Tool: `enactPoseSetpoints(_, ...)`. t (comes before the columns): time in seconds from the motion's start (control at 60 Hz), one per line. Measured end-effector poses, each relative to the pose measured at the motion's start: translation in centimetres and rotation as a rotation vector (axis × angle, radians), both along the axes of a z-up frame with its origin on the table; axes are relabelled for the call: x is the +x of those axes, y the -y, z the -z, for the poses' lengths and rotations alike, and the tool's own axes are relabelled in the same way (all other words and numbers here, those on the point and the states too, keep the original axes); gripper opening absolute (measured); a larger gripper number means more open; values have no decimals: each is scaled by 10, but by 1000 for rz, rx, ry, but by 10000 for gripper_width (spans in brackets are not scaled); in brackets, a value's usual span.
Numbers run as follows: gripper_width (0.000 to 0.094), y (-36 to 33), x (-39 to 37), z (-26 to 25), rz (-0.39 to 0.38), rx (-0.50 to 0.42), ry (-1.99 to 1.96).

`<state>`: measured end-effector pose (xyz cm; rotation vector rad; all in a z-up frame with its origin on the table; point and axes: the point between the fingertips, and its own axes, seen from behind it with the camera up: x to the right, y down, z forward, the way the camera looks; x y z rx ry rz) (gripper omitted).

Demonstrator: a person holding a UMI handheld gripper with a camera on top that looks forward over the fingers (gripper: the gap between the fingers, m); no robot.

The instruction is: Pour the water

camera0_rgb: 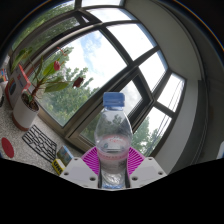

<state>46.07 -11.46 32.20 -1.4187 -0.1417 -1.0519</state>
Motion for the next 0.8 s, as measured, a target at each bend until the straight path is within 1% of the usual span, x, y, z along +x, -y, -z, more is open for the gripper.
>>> enactPoseSetpoints(0.05, 301, -15, -31, -31, 17, -3, 164)
enactPoseSetpoints(0.15, 300, -49, -108, -71, 7, -36, 484)
enactPoseSetpoints(0.2, 300, -66, -144, -78, 5, -67, 644)
enactPoseSetpoints(0.25, 300, -83, -184, -77, -16, -98, 794)
enactPoseSetpoints(0.283, 298, -100, -209, -65, -51, -107, 889)
enactPoseSetpoints(0.383, 301, -122, -280, -44, -128, -162, 1188)
enactPoseSetpoints(0.433, 302, -133, -304, -23, -156, -199, 1305)
enactPoseSetpoints(0.5, 301, -147, -333, 14, -224, -251, 1428)
enactPoseSetpoints(0.583, 303, -155, -355, 47, -254, -310, 1577)
enactPoseSetpoints(0.667, 303, -164, -358, 71, -289, -347, 1612)
enactPoseSetpoints(0.75, 304, -163, -368, 72, -305, -338, 1614)
enactPoseSetpoints(0.8, 303, -162, -366, 62, -318, -321, 1600)
